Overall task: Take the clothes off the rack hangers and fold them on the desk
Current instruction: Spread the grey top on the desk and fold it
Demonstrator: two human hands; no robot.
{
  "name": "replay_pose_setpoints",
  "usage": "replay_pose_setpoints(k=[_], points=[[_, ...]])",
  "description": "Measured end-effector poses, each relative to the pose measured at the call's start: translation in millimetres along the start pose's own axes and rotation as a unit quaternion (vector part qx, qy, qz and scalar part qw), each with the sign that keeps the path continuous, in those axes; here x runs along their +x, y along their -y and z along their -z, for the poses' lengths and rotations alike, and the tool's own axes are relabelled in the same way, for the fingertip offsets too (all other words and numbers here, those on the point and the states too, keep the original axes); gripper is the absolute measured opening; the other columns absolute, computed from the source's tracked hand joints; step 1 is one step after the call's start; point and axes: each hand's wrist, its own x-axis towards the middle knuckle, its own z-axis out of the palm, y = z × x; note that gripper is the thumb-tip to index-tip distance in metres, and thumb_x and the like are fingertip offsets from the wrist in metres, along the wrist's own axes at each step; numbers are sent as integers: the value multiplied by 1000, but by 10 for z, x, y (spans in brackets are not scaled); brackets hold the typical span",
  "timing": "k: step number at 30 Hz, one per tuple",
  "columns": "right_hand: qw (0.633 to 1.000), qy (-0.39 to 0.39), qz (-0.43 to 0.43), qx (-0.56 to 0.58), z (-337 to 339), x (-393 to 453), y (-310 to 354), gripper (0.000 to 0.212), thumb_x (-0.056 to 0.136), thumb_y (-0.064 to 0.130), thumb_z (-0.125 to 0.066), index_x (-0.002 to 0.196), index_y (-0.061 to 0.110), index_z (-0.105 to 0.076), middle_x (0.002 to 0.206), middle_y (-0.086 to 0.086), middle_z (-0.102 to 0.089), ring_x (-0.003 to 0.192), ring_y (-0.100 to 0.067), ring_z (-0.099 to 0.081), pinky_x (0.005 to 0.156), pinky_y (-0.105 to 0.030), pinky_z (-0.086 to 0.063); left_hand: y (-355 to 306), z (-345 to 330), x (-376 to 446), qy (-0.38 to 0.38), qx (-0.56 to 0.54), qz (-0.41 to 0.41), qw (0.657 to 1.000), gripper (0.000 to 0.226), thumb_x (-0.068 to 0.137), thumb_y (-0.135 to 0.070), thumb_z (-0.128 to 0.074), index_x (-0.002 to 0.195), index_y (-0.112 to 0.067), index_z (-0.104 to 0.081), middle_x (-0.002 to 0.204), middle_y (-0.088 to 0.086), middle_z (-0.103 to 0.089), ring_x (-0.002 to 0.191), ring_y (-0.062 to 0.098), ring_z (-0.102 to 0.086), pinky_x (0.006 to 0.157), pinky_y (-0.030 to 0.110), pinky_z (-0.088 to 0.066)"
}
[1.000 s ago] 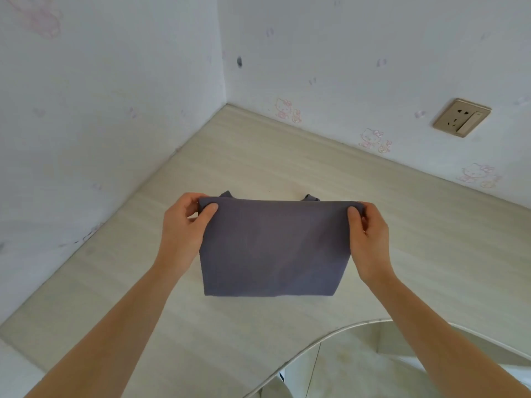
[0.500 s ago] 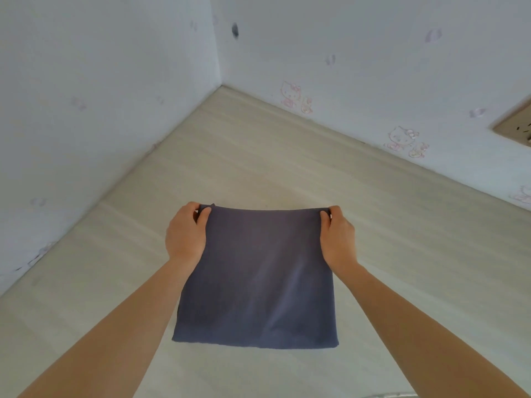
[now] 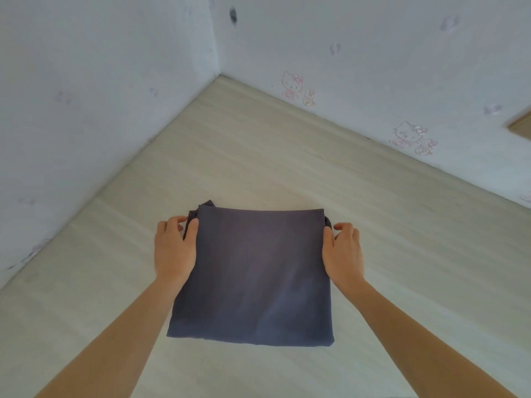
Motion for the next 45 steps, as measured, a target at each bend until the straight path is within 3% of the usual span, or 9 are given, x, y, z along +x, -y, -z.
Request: replay_pose_setpoints(k=[6, 11, 17, 20, 23, 28, 32, 36, 45], points=[[995, 65, -70, 26, -68, -607, -174, 48, 99, 45, -35, 132, 10, -42, 127, -9, -48, 103, -27, -56, 81, -40, -49, 262, 182, -450, 110, -7, 40, 993, 55, 86, -62, -51, 125, -22, -53, 117, -2, -54, 98, 18, -59, 87, 42, -53], [987, 98, -97, 82, -126, -837, -38, 35, 100, 41, -38, 115, 10, -46, 108, -7, -56, 90, -25, -57, 77, -39, -47, 142, 146, -601, 210, -66, 47, 974, 20, 93, -29, -61, 109, -18, -57, 103, -3, -63, 96, 20, -60, 81, 34, -47], [967, 100, -140, 186, 36, -1112, -52, 28, 100, 37, -41, 106, 14, -56, 102, -3, -63, 91, -21, -60, 80, -38, -48, 83, 328, -721, 231, -181, 100, 951, 17, 96, -30, -57, 92, -15, -65, 96, 4, -69, 92, 25, -64, 76, 37, -51], [934, 98, -195, 285, 163, -1314, -90, 24, 98, 33, -48, 101, 16, -64, 102, -3, -68, 93, -22, -63, 83, -38, -50, 78, 455, -814, 261, -233, 125, 928, 17, 96, -34, -58, 93, -19, -66, 100, 2, -70, 94, 24, -66, 85, 41, -53], [904, 73, -218, 360, 297, -1588, -104, 19, 95, 32, -54, 95, 19, -68, 95, 1, -70, 90, -21, -65, 73, -32, -49, 80, 575, -921, 286, -269, 138, 909, 15, 94, -36, -60, 95, -22, -67, 104, 0, -71, 98, 23, -66, 88, 42, -52], [891, 2, -208, 403, 507, -2088, -243, 18, 92, 32, -57, 91, 21, -71, 96, 1, -72, 93, -23, -66, 87, -40, -52, -58, 735, -1167, 338, -312, 121, 880, 21, 93, -36, -62, 105, -19, -67, 107, 0, -73, 99, 22, -68, 81, 38, -53], [873, -59, -207, 438, 740, -2547, -474, 16, 92, 30, -58, 90, 22, -72, 96, 2, -73, 91, -20, -66, 83, -37, -53, -257, 762, -1477, 384, -321, 88, 861, 26, 93, -34, -62, 110, -16, -67, 105, 0, -74, 96, 20, -70, 74, 34, -53], [838, -130, -230, 477, 1004, -3041, -880, 16, 90, 32, -60, 90, 22, -72, 95, 2, -73, 92, -19, -67, 80, -36, -53, -538, 656, -1941, 444, -295, 51, 845, 25, 93, -35, -62, 107, -16, -68, 101, 0, -75, 92, 19, -71, 70, 32, -53], [772, -235, -277, 522, 1391, -4105, -1879, 16, 91, 31, -60, 96, 23, -73, 96, 3, -74, 99, -21, -66, 93, -43, -50, -900, 162, -3127, 546, -223, -10, 807, 14, 93, -32, -62, 98, -20, -68, 94, -3, -75, 87, 19, -71, 69, 35, -54]])
